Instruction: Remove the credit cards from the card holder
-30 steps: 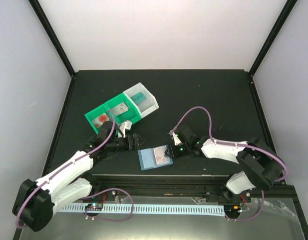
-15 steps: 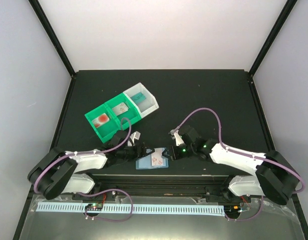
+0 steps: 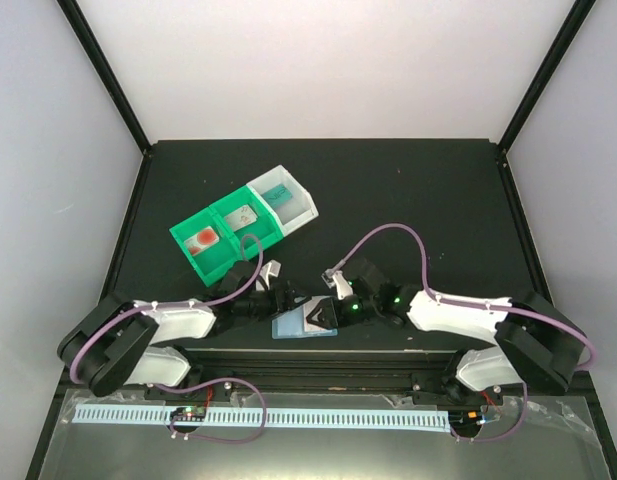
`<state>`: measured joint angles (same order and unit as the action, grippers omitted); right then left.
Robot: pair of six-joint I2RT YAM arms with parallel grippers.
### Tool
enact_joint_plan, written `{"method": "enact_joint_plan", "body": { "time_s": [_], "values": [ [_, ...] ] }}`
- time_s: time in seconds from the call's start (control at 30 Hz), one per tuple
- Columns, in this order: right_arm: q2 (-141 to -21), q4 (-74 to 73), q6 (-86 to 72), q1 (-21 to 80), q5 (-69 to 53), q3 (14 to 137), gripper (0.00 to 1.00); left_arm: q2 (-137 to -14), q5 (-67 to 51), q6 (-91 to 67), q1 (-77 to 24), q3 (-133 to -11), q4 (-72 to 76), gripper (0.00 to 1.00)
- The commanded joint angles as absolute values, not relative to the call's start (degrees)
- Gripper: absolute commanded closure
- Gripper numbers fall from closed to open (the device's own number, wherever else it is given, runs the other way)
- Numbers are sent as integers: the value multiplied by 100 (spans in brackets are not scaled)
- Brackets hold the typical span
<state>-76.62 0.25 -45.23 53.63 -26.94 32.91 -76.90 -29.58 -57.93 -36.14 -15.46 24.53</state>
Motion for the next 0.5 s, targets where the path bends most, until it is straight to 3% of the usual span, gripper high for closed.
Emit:
{"method": "enact_joint_plan", "body": {
  "time_s": [0.0,0.3,0.47],
  "values": [
    [-7933,236,-4545,5387,-2579,3263,56,-7220,-2226,-5624,-3646,-1459,1344,12],
    [-8175,-447,-4018,5388,-1565,3380,59,-6593,-1733,-5467,-3666,-1565,407,11],
    [-8051,-412,-4012,5386,-1224,3189,66,-6373,-1679,-5459,-3735,-1707,175,19]
  ]
}}
